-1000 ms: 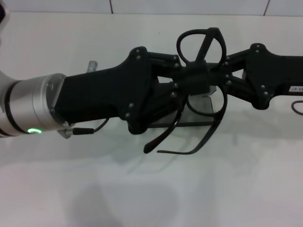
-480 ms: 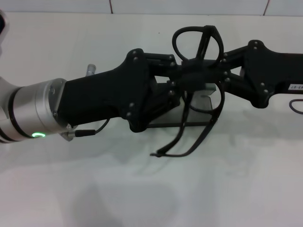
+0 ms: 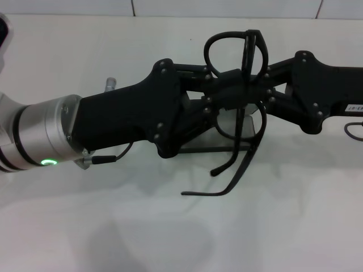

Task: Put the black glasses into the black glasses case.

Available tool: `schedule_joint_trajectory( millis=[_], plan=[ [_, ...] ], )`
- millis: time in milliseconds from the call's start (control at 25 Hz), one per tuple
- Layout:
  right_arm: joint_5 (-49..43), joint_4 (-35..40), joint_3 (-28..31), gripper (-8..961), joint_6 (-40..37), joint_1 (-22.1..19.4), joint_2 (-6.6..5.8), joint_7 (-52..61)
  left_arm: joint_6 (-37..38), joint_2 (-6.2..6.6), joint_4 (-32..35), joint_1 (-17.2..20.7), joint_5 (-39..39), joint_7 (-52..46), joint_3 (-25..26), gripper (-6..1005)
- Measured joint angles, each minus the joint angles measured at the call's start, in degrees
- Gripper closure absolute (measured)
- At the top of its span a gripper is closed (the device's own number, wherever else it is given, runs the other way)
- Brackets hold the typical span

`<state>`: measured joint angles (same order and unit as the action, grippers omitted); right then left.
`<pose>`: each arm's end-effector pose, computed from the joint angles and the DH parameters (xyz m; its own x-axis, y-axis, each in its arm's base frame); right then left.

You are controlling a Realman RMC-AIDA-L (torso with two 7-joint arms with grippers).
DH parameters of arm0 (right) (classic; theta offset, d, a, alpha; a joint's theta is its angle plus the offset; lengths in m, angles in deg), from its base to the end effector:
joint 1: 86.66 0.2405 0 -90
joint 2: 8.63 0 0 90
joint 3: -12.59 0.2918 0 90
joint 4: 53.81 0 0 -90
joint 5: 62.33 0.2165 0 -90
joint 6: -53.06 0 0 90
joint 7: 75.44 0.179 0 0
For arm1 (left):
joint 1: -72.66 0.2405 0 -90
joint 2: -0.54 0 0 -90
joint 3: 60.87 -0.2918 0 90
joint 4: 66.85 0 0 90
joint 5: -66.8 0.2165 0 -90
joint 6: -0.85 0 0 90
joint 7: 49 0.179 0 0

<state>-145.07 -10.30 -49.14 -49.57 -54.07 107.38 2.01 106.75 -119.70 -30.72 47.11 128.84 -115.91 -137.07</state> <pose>0.1649 0.3472 -0.0156 0.6844 -0.0436 -0.7278 -0.0407 -0.9989 0.0216 -0.1621 0.2942 -0.0444 0.4235 0.0817 0.9022 0.0439 -0.9966 0.0696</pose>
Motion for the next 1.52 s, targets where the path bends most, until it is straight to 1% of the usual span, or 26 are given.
schedule_joint_trajectory(
  millis=[480,1160,1320,1520],
  plan=[
    [1.3,-1.2,-1.9,877,-0.5,0.7,0.00,-0.7,-0.1,-0.09,-3.6,-1.4,0.0,1.7,-0.1,871],
    [1.9,-1.3,-2.3,876,-1.0,0.8,0.00,-1.3,-1.4,-0.09,-4.4,-1.5,-0.6,2.1,-0.1,870],
    [1.9,-1.3,-2.0,877,-0.6,0.6,-0.05,-1.5,-0.5,-0.01,-4.3,-1.5,-0.7,2.1,-0.1,870],
    [1.9,-1.3,-0.4,880,0.7,-0.5,-0.44,-2.1,2.4,0.28,-3.8,-0.8,-1.4,2.1,0.3,870]
  ],
)
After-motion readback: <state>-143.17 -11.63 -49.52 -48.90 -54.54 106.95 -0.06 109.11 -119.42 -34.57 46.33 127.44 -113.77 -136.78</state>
